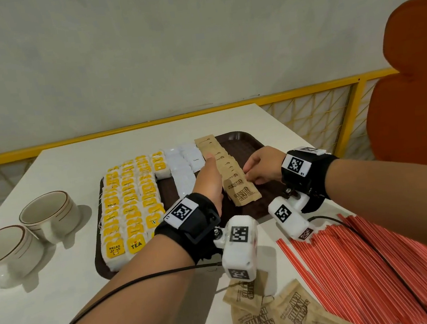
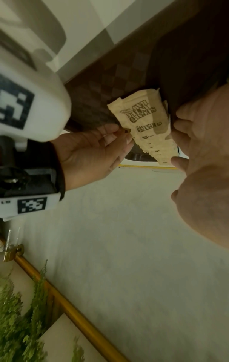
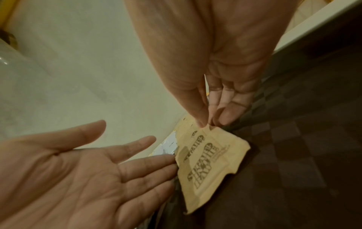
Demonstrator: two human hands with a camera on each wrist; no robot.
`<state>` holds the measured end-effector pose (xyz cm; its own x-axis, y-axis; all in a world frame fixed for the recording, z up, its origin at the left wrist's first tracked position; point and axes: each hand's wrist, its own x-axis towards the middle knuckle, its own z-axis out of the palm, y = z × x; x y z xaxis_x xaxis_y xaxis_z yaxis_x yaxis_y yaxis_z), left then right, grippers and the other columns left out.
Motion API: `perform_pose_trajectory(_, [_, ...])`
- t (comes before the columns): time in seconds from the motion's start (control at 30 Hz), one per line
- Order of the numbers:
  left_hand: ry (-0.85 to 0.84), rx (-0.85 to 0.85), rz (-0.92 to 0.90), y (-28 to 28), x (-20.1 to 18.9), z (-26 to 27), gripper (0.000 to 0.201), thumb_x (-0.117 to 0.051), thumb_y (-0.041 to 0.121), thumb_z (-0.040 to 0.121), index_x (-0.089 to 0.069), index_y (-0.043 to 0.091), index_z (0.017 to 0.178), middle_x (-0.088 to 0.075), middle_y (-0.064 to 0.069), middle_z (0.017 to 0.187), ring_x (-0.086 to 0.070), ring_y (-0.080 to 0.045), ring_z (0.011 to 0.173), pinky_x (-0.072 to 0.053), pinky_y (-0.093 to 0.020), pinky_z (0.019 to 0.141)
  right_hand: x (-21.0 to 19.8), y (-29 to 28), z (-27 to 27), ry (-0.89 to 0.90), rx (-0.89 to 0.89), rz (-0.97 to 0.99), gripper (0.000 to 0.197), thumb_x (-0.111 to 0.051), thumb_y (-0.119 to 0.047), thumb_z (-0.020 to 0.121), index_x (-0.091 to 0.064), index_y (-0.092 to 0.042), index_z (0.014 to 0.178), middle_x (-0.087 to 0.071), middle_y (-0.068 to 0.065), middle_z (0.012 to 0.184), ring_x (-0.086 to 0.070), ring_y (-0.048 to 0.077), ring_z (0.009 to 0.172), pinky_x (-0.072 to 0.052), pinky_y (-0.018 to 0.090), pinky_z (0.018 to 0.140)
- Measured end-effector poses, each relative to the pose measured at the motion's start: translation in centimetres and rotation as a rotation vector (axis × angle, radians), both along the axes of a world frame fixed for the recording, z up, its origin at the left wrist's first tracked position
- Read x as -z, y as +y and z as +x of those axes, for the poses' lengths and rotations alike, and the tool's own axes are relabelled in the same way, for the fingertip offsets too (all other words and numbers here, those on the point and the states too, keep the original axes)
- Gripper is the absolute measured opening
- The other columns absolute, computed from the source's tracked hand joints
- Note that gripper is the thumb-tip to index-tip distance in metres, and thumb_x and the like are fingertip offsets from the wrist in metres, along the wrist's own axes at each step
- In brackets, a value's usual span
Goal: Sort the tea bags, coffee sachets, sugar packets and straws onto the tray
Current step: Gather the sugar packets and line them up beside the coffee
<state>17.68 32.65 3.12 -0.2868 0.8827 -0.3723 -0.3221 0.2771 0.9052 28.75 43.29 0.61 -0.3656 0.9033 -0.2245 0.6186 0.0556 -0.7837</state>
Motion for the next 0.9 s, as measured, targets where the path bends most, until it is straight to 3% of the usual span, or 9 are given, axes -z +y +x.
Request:
perform_pose_trajectory(0.2, [-0.040,-0.005,0.016,-0.1,0.3,0.0,0.050,-0.022,0.045,0.103,-0.040,0.017,0.141,-0.043,-0.015,0.144,-0.042,-0.026,0.132,-0.033,-0.029,0.090,0.0,-0.2,-0.1,0.034,0.038,-0.004,0.011,-0.068,0.000,0.083,-0.064,-0.005,0.092,-0.065,0.016,0.101,-0.065,0.024,0.093,-0.056,0.035,0.086])
perform_pose_trajectory(0.27, [-0.077,0.002,0.030,-0.2,0.5,0.1,0.053,-0.021,0.049,0.102,-0.043,0.018,0.139,-0.046,-0.016,0.142,-0.049,-0.026,0.122,-0.036,-0.032,0.091,0.2,-0.3,-0.2,0.036,0.031,0.013,0.019,-0.069,0.001,0.082,-0.065,-0.004,0.100,-0.067,0.018,0.105,-0.067,0.027,0.097,-0.055,0.038,0.089])
perform_pose_trajectory(0.33, [-0.098,-0.014,0.035,-0.3,0.5,0.4,0.053,-0.022,0.050,0.101,-0.045,0.018,0.138,-0.050,-0.016,0.138,-0.053,-0.023,0.107,-0.039,-0.032,0.085,0.2,-0.5,-0.3,0.025,0.008,0.030,0.014,-0.069,0.001,0.081,-0.067,-0.008,0.092,-0.069,0.020,0.104,-0.067,0.030,0.098,-0.055,0.042,0.090])
perform_pose_trajectory(0.43, [-0.079,-0.013,0.024,-0.4,0.5,0.6,0.052,-0.023,0.048,0.102,-0.042,0.017,0.140,-0.047,-0.015,0.140,-0.050,-0.025,0.117,-0.037,-0.031,0.086,0.0,-0.8,-0.4,0.011,0.003,0.030,0.014,-0.068,0.001,0.082,-0.066,-0.012,0.080,-0.069,0.021,0.103,-0.067,0.032,0.099,-0.054,0.044,0.091])
perform_pose_trajectory(0.5, [-0.073,-0.010,0.017,-0.4,0.5,0.5,0.053,-0.023,0.048,0.102,-0.040,0.016,0.141,-0.044,-0.015,0.143,-0.045,-0.025,0.128,-0.036,-0.032,0.094,0.0,-0.8,-0.4,0.009,0.016,0.025,0.015,-0.069,0.001,0.081,-0.068,-0.003,0.096,-0.068,0.021,0.106,-0.066,0.032,0.100,-0.054,0.044,0.091])
perform_pose_trajectory(0.6, [-0.065,-0.029,0.014,-0.2,0.6,0.0,0.056,-0.023,0.051,0.101,-0.037,0.017,0.143,-0.038,-0.013,0.148,-0.034,-0.026,0.138,-0.024,-0.037,0.112,0.2,-0.8,-0.3,-0.021,0.038,0.055,0.043,-0.069,-0.002,0.081,-0.059,-0.003,0.123,-0.063,0.016,0.121,-0.061,0.026,0.110,-0.050,0.041,0.098])
perform_pose_trajectory(0.7, [-0.072,-0.041,0.022,0.1,0.6,-0.3,0.058,-0.021,0.053,0.101,-0.036,0.017,0.143,-0.034,-0.012,0.151,-0.026,-0.026,0.142,-0.017,-0.040,0.116,0.2,-1.7,-0.4,-0.036,-0.003,0.060,0.054,-0.058,0.005,0.086,-0.046,-0.004,0.138,-0.051,0.011,0.139,-0.049,0.023,0.127,-0.041,0.037,0.107])
perform_pose_trajectory(0.83, [-0.054,-0.029,0.032,0.5,0.6,-0.3,0.059,-0.018,0.052,0.101,-0.037,0.015,0.143,-0.036,-0.014,0.150,-0.028,-0.025,0.141,-0.017,-0.039,0.115,0.2,-2.7,-0.8,0.019,-0.106,0.013,0.045,-0.046,0.010,0.087,-0.059,-0.009,0.126,-0.064,0.009,0.124,-0.061,0.022,0.113,-0.049,0.041,0.099])
perform_pose_trajectory(0.9, [-0.053,-0.016,0.040,0.5,0.5,-0.2,0.058,-0.018,0.051,0.101,-0.039,0.015,0.142,-0.041,-0.015,0.146,-0.035,-0.025,0.137,-0.028,-0.033,0.106,0.2,-2.7,-1.0,0.018,-0.119,0.032,0.046,-0.046,0.008,0.085,-0.064,-0.013,0.122,-0.069,0.009,0.115,-0.064,0.022,0.107,-0.050,0.043,0.097])
